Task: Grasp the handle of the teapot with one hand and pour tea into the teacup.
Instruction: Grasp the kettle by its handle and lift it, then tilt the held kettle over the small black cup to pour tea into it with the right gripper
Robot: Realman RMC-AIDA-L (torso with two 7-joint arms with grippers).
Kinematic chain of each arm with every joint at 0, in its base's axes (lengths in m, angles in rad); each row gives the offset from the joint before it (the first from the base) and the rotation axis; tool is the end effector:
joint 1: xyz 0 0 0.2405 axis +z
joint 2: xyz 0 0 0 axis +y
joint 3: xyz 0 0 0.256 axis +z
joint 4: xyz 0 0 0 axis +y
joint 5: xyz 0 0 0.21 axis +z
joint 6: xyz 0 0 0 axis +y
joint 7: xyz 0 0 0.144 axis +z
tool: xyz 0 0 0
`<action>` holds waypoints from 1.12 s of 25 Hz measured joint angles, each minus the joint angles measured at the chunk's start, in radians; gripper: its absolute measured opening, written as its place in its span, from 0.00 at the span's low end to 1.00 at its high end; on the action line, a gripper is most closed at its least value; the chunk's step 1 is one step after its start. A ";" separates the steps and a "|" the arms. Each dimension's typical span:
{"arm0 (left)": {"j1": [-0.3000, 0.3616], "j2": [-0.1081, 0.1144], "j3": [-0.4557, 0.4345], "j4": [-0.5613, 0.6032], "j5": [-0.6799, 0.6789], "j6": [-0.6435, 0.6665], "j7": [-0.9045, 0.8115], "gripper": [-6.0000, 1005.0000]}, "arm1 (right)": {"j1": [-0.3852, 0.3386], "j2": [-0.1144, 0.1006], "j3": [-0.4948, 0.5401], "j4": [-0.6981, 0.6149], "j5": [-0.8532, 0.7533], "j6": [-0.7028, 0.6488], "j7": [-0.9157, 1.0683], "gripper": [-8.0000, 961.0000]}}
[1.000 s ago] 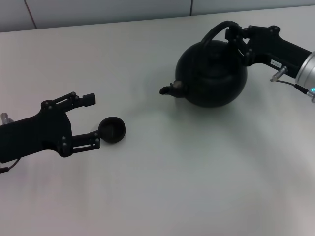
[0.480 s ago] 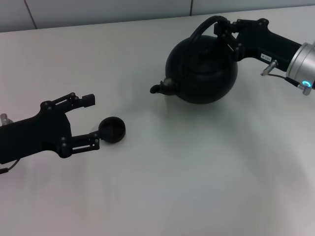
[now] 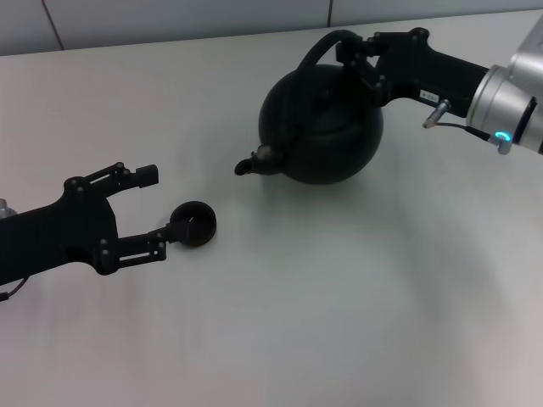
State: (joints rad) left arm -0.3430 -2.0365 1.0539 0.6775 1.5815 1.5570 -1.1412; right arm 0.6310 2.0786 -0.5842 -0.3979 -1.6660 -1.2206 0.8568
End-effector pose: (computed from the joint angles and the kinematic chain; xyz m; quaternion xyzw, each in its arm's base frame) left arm -0.2674 0.2926 -0.0028 -0.9372 -0.1179 -0.2951 0.1441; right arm 0.2576 0.3879 -0.0030 -0.8817 0.1218 0.2845 0.3562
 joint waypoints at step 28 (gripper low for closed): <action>0.021 0.012 -0.002 0.001 0.003 0.000 -0.009 0.86 | 0.081 0.002 -0.190 -0.069 0.002 0.096 -0.007 0.11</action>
State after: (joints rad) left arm -0.3220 -2.0248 1.0522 0.6783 1.5845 1.5569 -1.1502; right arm 0.7118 2.0810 -0.7738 -0.4667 -1.6644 -1.1250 0.8498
